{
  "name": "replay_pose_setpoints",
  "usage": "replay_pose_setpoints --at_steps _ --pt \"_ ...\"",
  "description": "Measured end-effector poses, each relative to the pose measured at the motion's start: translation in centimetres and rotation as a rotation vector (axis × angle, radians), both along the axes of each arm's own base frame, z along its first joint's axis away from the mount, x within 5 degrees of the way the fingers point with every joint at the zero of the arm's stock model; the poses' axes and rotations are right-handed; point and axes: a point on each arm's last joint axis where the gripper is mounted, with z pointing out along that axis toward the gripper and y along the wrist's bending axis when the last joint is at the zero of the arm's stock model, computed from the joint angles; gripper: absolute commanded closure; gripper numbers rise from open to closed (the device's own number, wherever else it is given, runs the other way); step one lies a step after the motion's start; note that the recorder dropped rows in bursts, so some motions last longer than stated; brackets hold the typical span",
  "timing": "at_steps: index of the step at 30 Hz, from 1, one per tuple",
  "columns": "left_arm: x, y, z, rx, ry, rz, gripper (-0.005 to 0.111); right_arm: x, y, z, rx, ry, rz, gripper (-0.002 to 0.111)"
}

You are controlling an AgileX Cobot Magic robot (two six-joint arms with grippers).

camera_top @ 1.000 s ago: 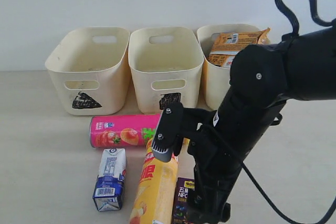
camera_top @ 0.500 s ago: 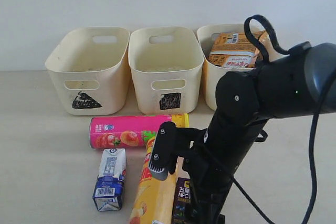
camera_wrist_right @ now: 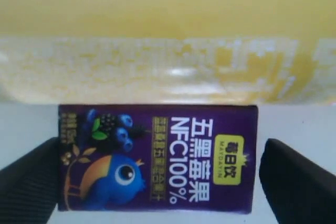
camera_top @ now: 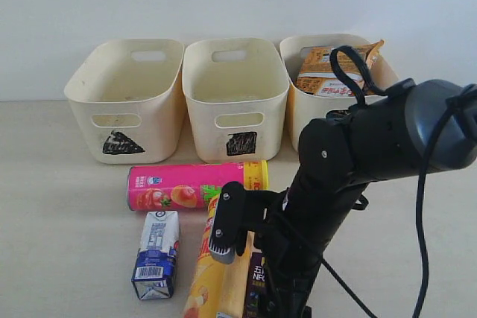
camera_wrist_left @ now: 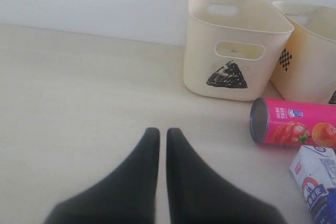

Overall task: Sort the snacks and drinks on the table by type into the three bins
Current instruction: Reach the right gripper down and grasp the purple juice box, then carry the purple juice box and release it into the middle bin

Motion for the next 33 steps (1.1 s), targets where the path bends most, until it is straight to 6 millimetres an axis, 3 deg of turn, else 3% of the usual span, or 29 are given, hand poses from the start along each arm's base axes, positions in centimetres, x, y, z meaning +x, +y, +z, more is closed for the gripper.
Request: replay_pose_setpoints --at_steps 5,7,12,16,20,27,30,33 --pt "0.0 0.0 0.0 0.000 0.000 0.000 0.102 0.1 0.1 -0.9 -0.010 0.009 0.007 0.021" --pt "0.0 0.0 0.0 0.000 0.000 0.000 0.102 0.1 0.1 -1.0 -0.012 0.010 0.007 0.028" --pt "0.0 0.0 0.0 0.000 0.000 0.000 0.102 0.2 0.1 -1.0 -0.010 0.006 0.006 0.067" --pt "0.0 0.0 0.0 0.000 0.000 0.000 0.102 0.1 0.0 -1.0 -0.020 0.009 0.015 0.109" --pt "0.0 0.0 0.0 0.000 0.000 0.000 0.102 -0.3 -0.7 -0.5 -0.088 0.018 0.083 0.108" --pt "0.0 0.0 0.0 0.000 0.000 0.000 0.102 0.4 -2.9 4.5 -0.207 -0.228 0.065 0.108" --pt "0.0 0.0 0.0 0.000 0.000 0.000 0.102 0.6 -4.5 8.7 -0.186 -0.393 0.017 0.108" --pt "0.0 0.0 0.0 0.000 0.000 0.000 0.102 1.8 -5.8 13.9 -0.059 -0.530 -0.129 0.108"
